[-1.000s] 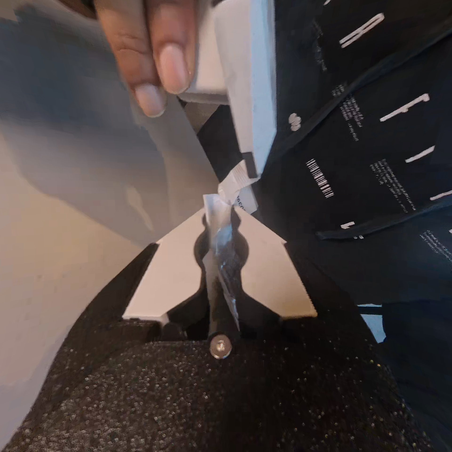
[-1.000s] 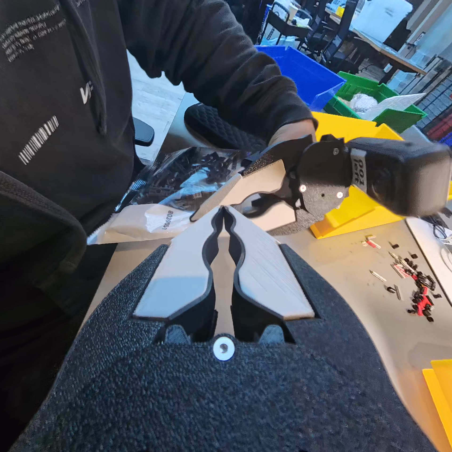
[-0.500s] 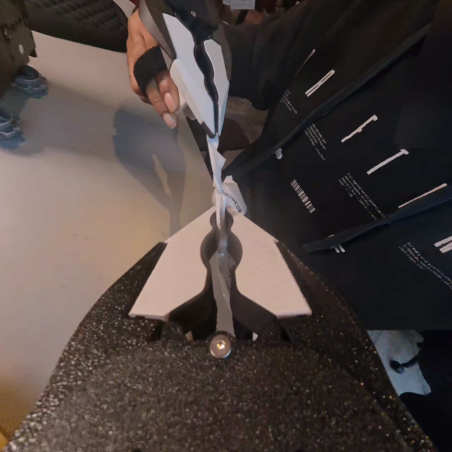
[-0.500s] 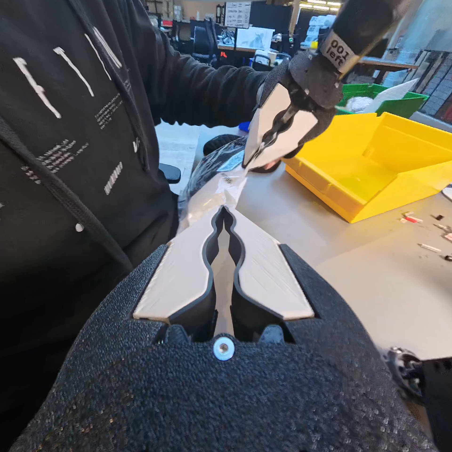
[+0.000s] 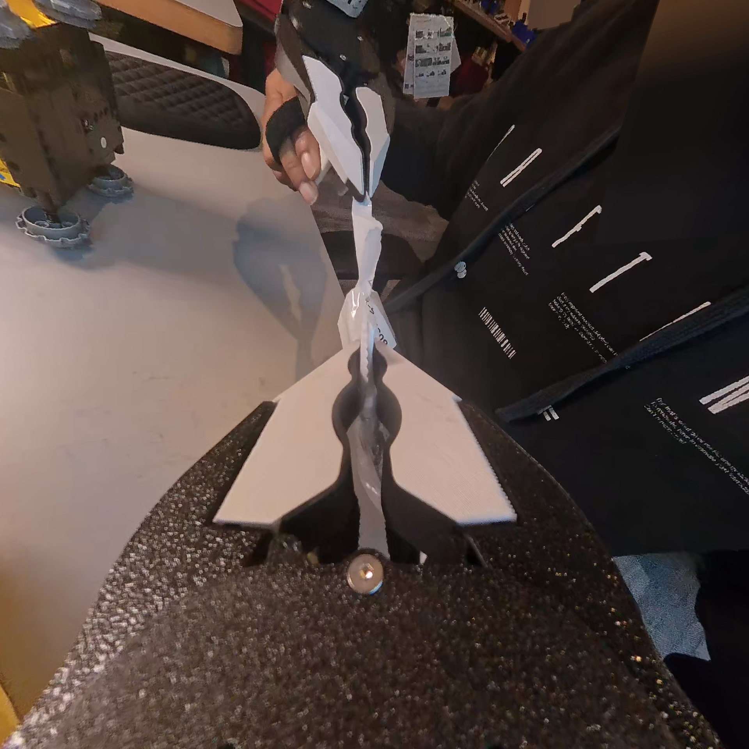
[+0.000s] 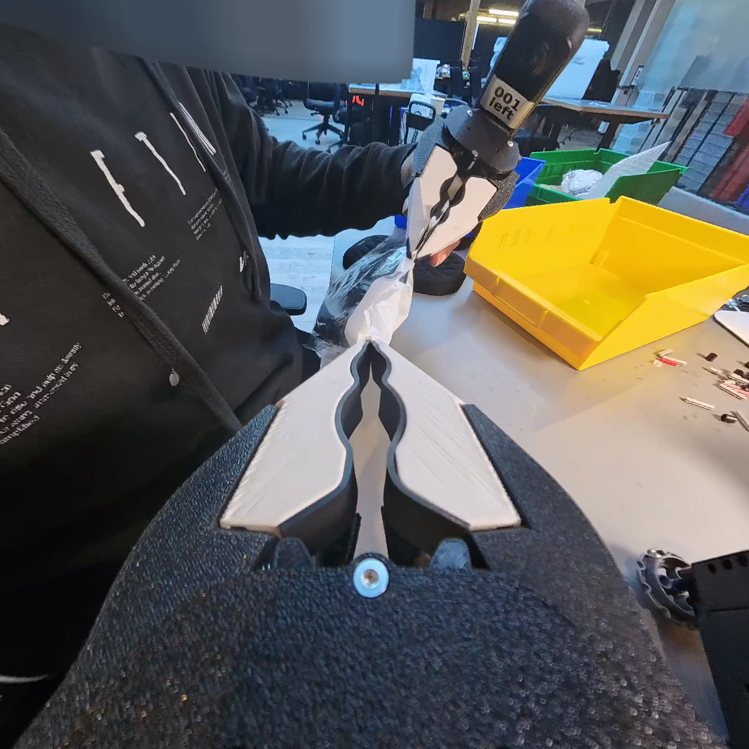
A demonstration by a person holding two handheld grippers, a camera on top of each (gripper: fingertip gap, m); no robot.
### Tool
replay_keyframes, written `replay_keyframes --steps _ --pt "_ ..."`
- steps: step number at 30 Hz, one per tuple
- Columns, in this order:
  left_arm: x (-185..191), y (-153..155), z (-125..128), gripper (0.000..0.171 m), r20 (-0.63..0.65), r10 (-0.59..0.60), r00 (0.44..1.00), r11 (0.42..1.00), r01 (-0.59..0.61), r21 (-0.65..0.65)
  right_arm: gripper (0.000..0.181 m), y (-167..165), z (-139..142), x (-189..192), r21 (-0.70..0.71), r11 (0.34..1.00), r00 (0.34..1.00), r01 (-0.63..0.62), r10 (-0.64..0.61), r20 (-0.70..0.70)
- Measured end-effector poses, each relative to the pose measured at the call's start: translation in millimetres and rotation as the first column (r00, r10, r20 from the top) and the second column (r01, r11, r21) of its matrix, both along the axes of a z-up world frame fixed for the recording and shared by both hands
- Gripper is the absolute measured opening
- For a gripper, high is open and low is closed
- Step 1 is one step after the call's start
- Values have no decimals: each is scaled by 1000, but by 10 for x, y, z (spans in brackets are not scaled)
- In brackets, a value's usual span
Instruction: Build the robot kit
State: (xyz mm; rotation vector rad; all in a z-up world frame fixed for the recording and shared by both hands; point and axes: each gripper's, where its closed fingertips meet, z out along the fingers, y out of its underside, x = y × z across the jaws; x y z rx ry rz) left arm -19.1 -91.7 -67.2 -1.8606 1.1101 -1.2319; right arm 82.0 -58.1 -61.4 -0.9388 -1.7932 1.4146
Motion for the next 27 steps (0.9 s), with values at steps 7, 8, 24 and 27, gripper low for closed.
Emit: replay_keyframes --steps 7,8,24,27 --pt "5 -95 6 0 38 21 999 999 -23 36 0 -41 -21 115 8 1000 999 4 -4 32" --pt "-27 -90 -14 0 31 34 999 999 -35 42 0 -59 -18 153 12 1000 999 -11 10 35" --pt "-75 -124 59 0 59 82 995 990 -88 111 54 -57 -103 -418 6 1000 993 11 -12 119" --pt "-66 -142 71 0 59 86 995 989 -92 119 33 -69 -314 -558 -36 998 981 -52 58 184"
